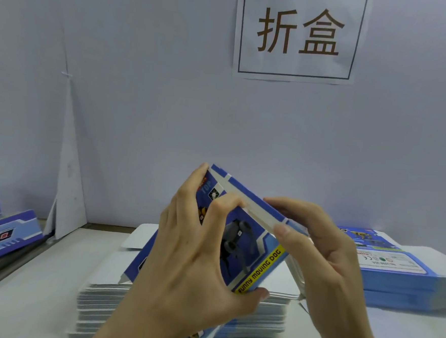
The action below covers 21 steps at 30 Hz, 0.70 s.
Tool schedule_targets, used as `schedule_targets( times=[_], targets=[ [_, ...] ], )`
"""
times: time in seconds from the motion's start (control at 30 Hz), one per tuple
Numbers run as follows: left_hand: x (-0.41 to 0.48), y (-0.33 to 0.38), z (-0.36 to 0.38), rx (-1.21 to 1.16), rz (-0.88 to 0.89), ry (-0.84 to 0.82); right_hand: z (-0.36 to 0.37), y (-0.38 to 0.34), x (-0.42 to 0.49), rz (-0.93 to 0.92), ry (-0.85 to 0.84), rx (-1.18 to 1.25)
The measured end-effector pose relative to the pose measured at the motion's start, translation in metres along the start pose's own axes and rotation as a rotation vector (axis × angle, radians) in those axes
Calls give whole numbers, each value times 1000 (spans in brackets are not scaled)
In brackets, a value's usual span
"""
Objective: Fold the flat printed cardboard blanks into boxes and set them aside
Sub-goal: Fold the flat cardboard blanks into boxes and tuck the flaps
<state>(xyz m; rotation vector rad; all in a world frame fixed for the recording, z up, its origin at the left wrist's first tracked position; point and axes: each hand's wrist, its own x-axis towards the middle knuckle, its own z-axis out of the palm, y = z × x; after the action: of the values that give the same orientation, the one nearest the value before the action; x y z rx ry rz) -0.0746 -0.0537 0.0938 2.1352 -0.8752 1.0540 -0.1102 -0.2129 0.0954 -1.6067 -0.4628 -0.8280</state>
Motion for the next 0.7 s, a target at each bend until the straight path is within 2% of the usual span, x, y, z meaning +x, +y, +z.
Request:
schedule_targets(
  times=[0.2,0.3,0.37,0.43,0.53,0.63,0.7],
  targets=[
    [-1,2,-3,-4,34,12,-3,2,2,-64,-38,-27],
    [-2,4,-7,-13,-24,31,-8,6,2,-48,-240,-32],
    [-3,3,-7,-63,-59,-16,-11,11,2,-87,-322,-96],
    [-1,-2,-11,-182,-94,-55,-11,15,3,-94,-287,-101],
    [3,-23,-20,-409,-214,-53,-16,18,6,-47,-158,60],
    [3,-34,-23,-806,-318,-129,-21,15,8,-44,-140,154],
    [2,-31,-15,-1114,-352,-106,-19,13,8,-39,-158,178]
  ],
)
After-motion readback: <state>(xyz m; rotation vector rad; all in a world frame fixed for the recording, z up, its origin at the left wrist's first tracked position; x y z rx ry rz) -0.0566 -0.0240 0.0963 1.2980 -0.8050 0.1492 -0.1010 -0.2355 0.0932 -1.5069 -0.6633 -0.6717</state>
